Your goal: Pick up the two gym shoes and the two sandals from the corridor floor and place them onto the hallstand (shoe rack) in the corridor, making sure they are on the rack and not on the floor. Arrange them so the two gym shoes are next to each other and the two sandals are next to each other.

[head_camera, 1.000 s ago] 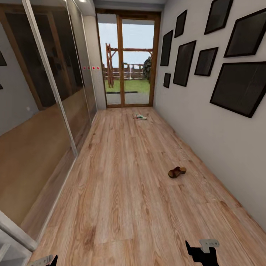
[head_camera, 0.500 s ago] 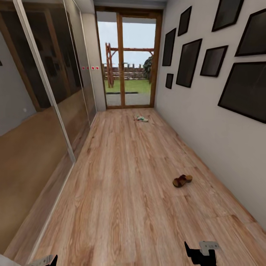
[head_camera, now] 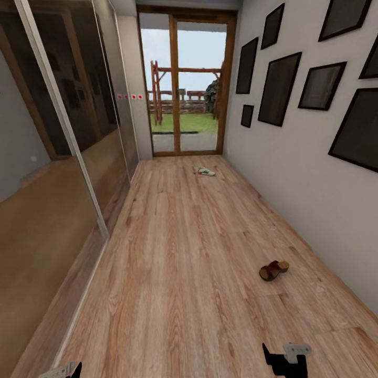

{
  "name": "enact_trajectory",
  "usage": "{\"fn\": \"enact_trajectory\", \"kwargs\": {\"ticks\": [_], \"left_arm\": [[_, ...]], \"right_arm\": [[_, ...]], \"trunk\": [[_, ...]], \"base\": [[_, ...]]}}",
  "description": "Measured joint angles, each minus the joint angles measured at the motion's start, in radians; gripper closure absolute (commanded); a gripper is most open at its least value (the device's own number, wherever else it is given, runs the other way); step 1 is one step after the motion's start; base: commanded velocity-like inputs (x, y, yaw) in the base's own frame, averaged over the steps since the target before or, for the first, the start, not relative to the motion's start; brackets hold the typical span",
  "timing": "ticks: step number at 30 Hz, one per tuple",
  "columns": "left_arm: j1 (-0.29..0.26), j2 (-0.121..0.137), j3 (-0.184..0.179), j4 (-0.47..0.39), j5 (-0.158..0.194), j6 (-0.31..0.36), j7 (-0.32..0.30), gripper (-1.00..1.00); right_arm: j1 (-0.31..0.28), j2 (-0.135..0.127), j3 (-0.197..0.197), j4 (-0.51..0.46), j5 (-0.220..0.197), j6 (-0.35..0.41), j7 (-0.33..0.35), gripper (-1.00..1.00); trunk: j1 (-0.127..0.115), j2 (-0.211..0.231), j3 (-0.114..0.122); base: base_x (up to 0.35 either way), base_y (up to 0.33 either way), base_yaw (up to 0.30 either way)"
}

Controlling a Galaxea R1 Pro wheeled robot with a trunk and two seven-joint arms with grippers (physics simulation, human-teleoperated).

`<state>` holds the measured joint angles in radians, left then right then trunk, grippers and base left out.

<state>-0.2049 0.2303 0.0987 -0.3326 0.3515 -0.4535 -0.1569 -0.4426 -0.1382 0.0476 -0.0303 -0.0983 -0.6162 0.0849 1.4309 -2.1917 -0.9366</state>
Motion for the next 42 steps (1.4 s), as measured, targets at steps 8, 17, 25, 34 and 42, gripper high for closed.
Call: {"fn": "enact_trajectory", "kwargs": {"ticks": [8, 17, 25, 34, 42], "left_arm": [[0.000, 0.000, 0.000, 0.000, 0.000, 0.000, 0.000, -1.00], [0.000, 0.000, 0.000, 0.000, -0.001, 0.000, 0.000, -1.00], [0.000, 0.000, -0.001, 0.000, -0.001, 0.000, -0.001, -1.00], [0.000, 0.000, 0.000, 0.000, 0.000, 0.000, -0.001, -1.00], [0.000, 0.000, 0.000, 0.000, 0.000, 0.000, -0.001, -1.00]], "right_arm": [[0.000, 0.000, 0.000, 0.000, 0.000, 0.000, 0.000, -1.00], [0.000, 0.000, 0.000, 0.000, 0.000, 0.000, 0.000, -1.00], [0.000, 0.000, 0.000, 0.000, 0.000, 0.000, 0.000, -1.00], [0.000, 0.000, 0.000, 0.000, 0.000, 0.000, 0.000, -1.00], [0.000, 0.000, 0.000, 0.000, 0.000, 0.000, 0.000, -1.00]], "trunk": [[0.000, 0.000, 0.000], [0.000, 0.000, 0.000], [0.000, 0.000, 0.000], [0.000, 0.000, 0.000], [0.000, 0.000, 0.000]], "base": [[0.314, 0.160, 0.000], [0.334, 0.032, 0.000], [0.339, 0.003, 0.000], [0.340, 0.000, 0.000], [0.340, 0.000, 0.000]]}}
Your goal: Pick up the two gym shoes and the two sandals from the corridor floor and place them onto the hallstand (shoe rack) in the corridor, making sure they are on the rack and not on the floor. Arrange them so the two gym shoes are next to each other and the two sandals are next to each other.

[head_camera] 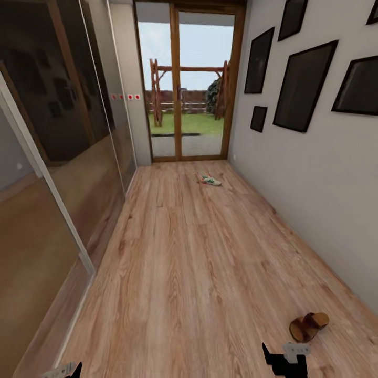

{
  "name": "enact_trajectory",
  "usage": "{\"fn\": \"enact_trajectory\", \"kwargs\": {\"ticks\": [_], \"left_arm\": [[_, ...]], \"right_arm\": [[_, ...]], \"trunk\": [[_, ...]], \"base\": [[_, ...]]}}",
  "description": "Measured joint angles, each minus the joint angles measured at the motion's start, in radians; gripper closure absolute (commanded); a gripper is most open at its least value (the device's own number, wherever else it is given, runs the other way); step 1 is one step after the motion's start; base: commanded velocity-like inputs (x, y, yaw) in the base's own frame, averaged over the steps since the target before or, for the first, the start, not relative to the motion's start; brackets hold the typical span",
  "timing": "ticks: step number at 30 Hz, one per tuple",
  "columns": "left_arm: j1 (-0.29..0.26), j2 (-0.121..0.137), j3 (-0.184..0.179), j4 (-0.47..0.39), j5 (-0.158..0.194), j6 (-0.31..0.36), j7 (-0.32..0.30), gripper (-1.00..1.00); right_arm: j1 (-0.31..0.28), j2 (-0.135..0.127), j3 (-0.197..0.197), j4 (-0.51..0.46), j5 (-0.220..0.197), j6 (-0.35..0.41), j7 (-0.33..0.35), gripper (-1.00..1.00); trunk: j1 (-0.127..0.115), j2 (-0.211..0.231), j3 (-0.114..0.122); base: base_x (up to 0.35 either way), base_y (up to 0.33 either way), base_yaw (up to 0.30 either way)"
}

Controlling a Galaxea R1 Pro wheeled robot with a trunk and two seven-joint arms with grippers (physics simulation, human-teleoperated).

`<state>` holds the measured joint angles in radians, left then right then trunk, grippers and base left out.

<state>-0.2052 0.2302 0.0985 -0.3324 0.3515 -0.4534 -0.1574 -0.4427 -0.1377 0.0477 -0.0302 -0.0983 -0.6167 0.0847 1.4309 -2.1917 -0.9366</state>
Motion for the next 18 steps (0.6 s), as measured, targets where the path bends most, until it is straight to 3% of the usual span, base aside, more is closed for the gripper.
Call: {"fn": "enact_trajectory", "kwargs": {"ticks": [18], "left_arm": [[0.000, 0.000, 0.000, 0.000, 0.000, 0.000, 0.000, -1.00]], "right_arm": [[0.000, 0.000, 0.000, -0.003, 0.000, 0.000, 0.000, -1.00]], "trunk": [[0.000, 0.000, 0.000]], "base": [[0.341, 0.000, 0.000]]}}
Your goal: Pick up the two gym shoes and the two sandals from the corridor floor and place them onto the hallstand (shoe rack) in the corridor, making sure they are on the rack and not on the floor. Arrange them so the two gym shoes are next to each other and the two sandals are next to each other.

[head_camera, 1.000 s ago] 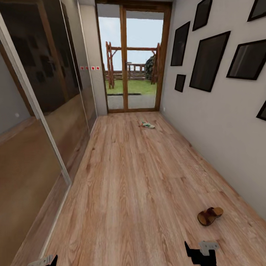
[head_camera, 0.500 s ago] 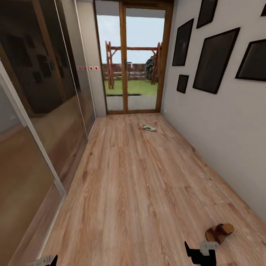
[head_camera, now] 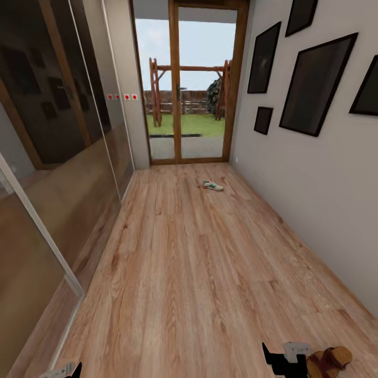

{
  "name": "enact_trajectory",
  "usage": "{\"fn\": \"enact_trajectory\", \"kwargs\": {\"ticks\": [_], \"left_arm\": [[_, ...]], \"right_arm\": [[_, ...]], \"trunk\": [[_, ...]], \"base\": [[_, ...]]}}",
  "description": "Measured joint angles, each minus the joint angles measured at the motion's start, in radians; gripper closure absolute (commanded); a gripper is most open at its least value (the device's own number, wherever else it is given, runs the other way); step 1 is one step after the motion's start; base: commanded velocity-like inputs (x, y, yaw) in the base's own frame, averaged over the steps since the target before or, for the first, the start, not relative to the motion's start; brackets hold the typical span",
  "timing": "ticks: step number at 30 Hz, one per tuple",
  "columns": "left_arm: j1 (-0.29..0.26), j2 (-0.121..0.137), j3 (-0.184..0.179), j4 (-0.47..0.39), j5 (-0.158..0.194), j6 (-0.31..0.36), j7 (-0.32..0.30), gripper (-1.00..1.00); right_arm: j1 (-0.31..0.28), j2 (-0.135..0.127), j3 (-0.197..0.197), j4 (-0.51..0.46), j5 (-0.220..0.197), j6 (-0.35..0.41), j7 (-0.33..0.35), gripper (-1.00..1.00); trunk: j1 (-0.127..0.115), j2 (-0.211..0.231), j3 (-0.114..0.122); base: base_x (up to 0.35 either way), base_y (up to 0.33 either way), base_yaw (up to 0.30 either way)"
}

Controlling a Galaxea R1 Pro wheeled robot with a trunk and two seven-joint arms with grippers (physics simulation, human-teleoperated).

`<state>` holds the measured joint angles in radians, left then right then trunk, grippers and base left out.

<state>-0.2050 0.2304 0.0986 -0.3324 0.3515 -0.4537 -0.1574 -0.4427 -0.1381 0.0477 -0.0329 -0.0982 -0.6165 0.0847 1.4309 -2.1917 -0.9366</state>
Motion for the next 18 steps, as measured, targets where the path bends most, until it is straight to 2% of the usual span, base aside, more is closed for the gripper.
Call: {"fn": "enact_trajectory", "kwargs": {"ticks": [18], "left_arm": [[0.000, 0.000, 0.000, 0.000, 0.000, -0.001, 0.000, -1.00]], "right_arm": [[0.000, -0.004, 0.000, 0.000, 0.000, 0.000, -0.001, -1.00]], "trunk": [[0.000, 0.000, 0.000]], "base": [[0.340, 0.000, 0.000]]}}
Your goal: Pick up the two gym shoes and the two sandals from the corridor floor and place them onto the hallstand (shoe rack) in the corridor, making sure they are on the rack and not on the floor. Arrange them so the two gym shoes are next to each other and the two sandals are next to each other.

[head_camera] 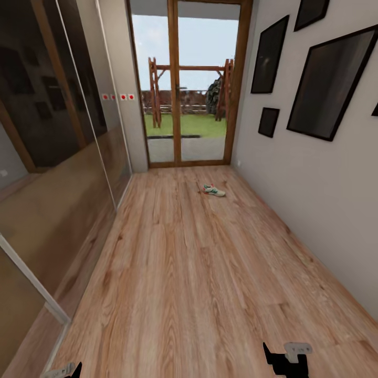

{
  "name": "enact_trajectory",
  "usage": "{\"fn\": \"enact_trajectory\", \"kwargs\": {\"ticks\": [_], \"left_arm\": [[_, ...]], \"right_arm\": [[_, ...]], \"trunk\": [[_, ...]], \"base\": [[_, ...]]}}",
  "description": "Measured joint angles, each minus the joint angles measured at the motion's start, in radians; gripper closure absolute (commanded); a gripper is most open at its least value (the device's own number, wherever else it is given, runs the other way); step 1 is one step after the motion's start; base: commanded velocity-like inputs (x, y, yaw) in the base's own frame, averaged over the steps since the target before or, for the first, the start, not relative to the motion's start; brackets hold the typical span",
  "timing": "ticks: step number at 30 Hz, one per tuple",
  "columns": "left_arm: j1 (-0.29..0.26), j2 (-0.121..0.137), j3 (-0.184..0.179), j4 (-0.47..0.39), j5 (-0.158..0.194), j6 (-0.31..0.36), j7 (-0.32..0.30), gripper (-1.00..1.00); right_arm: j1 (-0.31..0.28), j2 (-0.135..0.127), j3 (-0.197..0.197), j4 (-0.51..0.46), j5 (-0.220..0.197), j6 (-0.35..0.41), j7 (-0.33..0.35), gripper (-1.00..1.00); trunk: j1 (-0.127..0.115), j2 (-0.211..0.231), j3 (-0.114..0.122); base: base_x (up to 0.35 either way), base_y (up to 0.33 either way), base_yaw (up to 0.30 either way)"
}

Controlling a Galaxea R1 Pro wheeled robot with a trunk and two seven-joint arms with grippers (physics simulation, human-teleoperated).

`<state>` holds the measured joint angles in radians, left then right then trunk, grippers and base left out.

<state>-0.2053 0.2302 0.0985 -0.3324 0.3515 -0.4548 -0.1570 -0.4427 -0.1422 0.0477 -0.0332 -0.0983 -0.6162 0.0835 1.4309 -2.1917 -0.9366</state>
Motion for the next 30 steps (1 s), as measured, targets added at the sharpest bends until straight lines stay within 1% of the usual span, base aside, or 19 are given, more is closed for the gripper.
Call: {"fn": "enact_trajectory", "kwargs": {"ticks": [30], "left_arm": [[0.000, 0.000, 0.000, 0.000, 0.000, 0.000, 0.000, -1.00]], "right_arm": [[0.000, 0.000, 0.000, 0.001, 0.000, 0.000, 0.000, -1.00]], "trunk": [[0.000, 0.000, 0.000]], "base": [[0.340, 0.000, 0.000]]}}
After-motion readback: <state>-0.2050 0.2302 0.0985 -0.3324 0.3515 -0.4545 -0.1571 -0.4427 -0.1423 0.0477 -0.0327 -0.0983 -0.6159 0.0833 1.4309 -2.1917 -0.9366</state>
